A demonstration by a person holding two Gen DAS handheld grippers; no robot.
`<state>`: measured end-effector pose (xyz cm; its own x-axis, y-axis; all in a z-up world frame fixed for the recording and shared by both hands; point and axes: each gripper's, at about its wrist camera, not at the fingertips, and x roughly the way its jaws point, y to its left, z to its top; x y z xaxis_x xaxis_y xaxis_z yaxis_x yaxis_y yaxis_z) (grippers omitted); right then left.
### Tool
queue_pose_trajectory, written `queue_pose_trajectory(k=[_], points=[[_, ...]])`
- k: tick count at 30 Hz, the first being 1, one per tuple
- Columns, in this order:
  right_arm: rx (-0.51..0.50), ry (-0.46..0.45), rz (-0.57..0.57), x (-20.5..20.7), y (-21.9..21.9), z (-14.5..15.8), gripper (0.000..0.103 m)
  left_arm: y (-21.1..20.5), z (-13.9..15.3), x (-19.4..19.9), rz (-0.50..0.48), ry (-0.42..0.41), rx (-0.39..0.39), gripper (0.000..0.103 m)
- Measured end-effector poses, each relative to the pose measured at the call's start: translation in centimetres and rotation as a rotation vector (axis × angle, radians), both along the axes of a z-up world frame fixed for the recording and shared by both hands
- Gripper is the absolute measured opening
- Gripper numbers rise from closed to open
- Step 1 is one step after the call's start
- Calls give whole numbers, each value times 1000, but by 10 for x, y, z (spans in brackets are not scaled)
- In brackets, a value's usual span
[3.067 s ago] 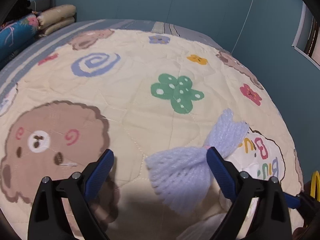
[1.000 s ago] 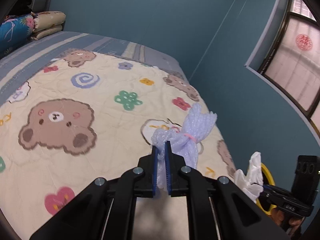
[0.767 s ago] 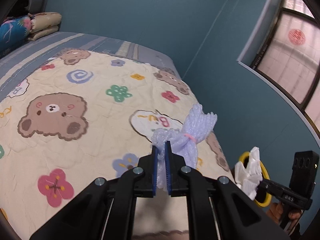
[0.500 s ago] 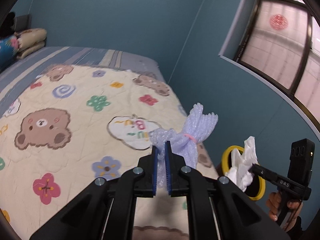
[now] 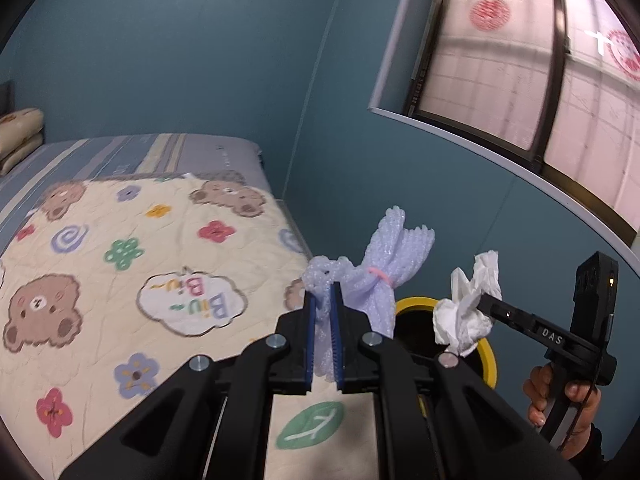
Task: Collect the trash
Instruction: 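Carry the lavender mesh and white tissue over the bin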
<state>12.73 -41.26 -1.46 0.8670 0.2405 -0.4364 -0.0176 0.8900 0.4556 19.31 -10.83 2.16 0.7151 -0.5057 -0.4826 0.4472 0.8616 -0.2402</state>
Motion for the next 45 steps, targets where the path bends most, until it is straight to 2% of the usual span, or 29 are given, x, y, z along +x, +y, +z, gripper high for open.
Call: queue_pose_trajectory(k=[11,21,35,45], points=[[-65,-30,-169,-23,-53,8,15,-76,-5,13,-99,-18,50,6],[-88,10,-251,-29,-89,-9,15,-135,-23,29,-167,5,90,7],[-93,127,-299,-16,-108,-61,16,-192,-75,58,-207,115,112,7],[-89,228,-316,-9,-114,-101,16,-215,-111,70,-214,191,130,7]])
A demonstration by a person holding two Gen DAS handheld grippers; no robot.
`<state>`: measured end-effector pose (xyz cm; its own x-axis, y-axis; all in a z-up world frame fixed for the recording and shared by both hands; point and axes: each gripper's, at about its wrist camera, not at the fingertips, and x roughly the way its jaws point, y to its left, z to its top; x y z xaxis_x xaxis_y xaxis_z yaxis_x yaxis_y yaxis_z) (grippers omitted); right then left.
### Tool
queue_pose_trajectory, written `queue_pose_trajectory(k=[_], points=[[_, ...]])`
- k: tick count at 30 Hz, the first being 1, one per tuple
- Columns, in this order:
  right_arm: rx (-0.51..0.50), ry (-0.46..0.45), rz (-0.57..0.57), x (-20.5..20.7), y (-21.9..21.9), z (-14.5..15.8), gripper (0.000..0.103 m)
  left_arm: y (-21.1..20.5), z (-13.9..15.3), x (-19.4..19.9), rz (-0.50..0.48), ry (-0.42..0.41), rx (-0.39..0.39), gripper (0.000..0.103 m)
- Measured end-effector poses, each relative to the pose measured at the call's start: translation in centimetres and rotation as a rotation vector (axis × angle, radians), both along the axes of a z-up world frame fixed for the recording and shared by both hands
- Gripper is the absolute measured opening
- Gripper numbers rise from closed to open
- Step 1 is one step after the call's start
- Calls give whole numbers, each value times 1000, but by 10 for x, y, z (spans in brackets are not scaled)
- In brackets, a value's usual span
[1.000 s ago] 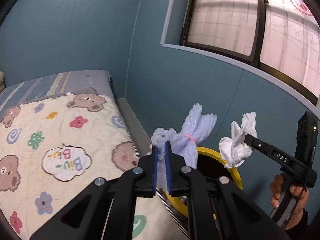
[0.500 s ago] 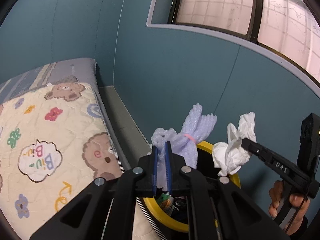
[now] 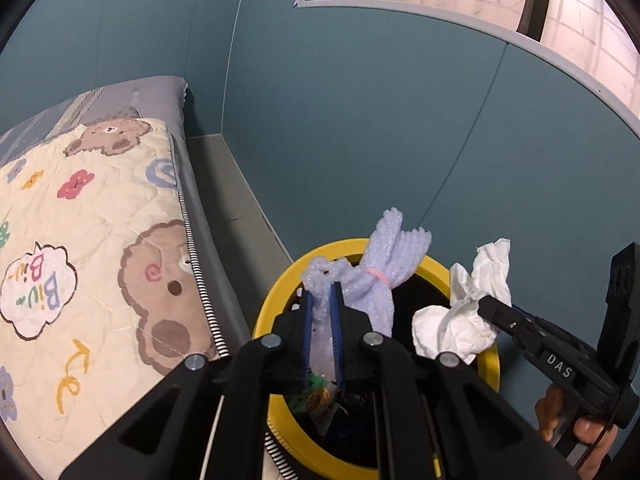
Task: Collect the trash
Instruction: 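Open both tools to drop the mesh and tissue into the bin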
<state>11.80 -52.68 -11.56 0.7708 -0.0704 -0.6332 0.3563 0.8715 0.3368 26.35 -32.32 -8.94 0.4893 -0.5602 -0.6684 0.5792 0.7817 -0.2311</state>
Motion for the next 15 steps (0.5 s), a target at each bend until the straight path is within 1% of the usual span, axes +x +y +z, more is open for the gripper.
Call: queue_pose_trajectory(k=[3,4,5,7,8,9,11,14,15], points=[[0,-2,-3,3,-1,0,18,-3,-1,1,-4,7,-4,7],[-1,-5,-9,4,-3,2,20,-4,0,1,-3,6,-6,8],[-5,-11,-13,4,-3,4,24,-4,1,2,-4,6,-8,11],[-23,-20,-28,2,-5,9,33,-5,4,2,-6,3,-13,19],[-34,-23,-38,1,-6,11,41,-4,5,2,-3,1,-15,28],[-42,-27,-45,1,-5,14,45,-4,7,1,4,-2,-17,39],[-43,-32,-52,-1,-7,17,45,-2,10,1,15,-10,-21,51],[-43,-30,-62,-3,-6,19,45,2,12,-1,27,-22,-21,58],[-42,-30,-62,-3,-6,19,45,4,13,-1,32,-20,-21,58]])
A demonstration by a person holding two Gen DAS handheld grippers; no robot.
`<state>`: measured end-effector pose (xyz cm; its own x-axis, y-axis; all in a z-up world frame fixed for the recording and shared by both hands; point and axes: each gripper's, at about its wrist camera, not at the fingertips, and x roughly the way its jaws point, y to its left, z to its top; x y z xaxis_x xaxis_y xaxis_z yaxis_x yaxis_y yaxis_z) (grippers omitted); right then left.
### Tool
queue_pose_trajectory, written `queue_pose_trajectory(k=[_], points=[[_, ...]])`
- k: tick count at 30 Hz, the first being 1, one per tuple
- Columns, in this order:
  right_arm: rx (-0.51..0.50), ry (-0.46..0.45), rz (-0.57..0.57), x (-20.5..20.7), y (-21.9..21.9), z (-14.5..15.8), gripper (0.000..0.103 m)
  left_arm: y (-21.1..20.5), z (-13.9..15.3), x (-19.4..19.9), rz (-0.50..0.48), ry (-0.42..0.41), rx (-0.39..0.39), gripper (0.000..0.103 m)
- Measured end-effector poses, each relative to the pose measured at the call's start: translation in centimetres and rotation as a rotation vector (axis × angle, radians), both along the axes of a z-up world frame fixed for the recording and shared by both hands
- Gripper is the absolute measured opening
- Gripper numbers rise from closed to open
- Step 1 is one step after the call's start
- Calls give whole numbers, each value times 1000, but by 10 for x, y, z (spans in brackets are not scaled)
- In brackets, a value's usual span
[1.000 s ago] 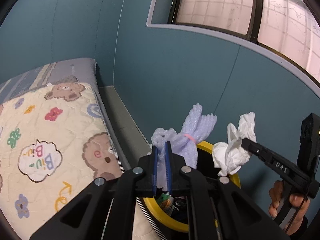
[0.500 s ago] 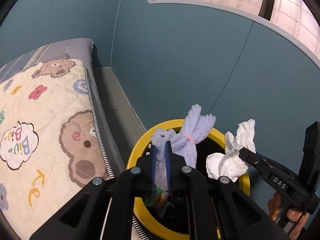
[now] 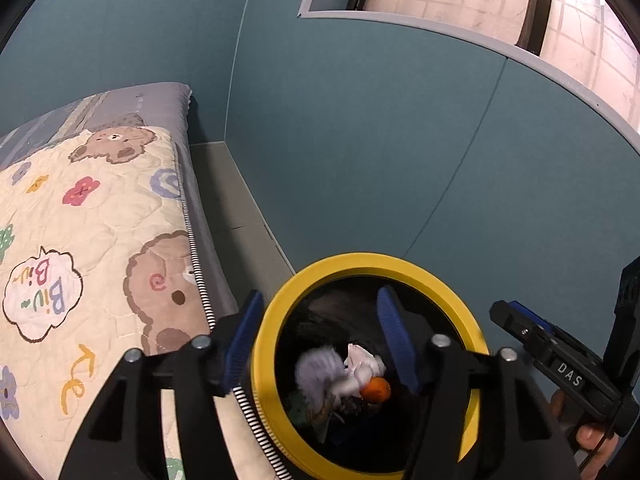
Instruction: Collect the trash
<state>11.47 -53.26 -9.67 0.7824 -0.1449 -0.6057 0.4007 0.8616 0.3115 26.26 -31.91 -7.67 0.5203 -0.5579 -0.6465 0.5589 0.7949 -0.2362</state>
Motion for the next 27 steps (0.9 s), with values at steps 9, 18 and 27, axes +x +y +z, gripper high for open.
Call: queue_pose_trajectory(k=[9,18,27], points=[[2,-5,33,1,21,12,45,45,3,-7,67,1,-16,58],[-26,-19,159,9,81,33,46,133,11,-27,205,-18,-31,58],[-79,-31,368,31,180,54,60,242,15,-60,379,-53,-20,63]])
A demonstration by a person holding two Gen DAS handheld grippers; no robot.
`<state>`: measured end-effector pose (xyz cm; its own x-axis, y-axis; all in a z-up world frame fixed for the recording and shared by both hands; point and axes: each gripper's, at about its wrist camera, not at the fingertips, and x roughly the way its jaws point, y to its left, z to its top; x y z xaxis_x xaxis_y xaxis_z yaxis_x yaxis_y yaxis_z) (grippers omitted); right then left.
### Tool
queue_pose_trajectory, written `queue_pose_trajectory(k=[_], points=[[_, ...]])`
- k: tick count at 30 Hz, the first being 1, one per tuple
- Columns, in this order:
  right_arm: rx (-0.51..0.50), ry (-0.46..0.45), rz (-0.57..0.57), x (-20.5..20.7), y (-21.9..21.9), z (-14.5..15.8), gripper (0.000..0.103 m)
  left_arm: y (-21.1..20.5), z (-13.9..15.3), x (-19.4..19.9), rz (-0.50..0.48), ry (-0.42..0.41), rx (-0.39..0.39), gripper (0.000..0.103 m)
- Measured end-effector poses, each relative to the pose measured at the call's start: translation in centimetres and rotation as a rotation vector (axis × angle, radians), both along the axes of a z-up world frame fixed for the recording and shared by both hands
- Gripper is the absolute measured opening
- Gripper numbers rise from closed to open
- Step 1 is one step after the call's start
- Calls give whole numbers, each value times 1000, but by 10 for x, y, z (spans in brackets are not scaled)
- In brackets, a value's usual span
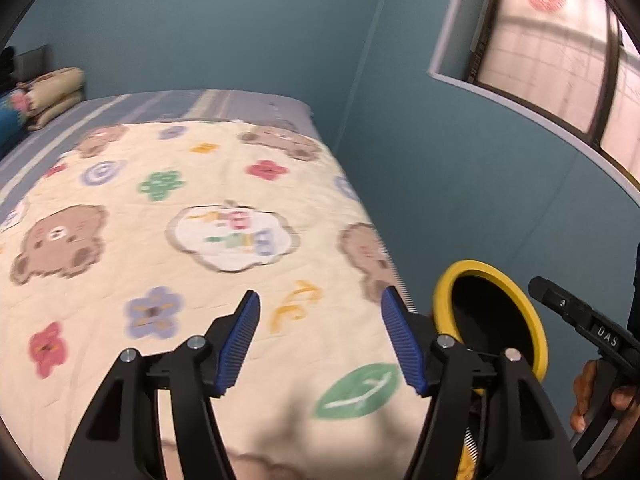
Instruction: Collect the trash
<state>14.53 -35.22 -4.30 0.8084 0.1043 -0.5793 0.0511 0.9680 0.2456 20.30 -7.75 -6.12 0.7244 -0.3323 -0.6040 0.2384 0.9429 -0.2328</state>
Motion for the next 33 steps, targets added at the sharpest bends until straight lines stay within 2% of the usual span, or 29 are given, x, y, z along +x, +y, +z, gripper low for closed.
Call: queue_pose_trajectory(k=[4,6,9,14,18,21,28,33], points=[[-20,-5,84,4,46,6,72,39,7,-22,74,-33,15,73],[-22,-18,99,3,62,9,87,54,14,-35,103,-56,20,80],[9,-55,105,-5,77,16,94,70,25,-51,120,-89,6,88],[3,-126,89,-28,94,28,95,83,42,-80,129,-158,-7,95],[15,-144,132,-41,104,37,95,86,55,-104,121,-235,-39,95],[15,-163,105,-52,106,44,95,86,61,-121,129,-286,-36,95],[-105,-278,47,-87,122,60,95,84,69,-141,144,-325,-24,95],[-141,-336,-5,-98,123,67,95,83,74,-148,160,-347,-24,95]])
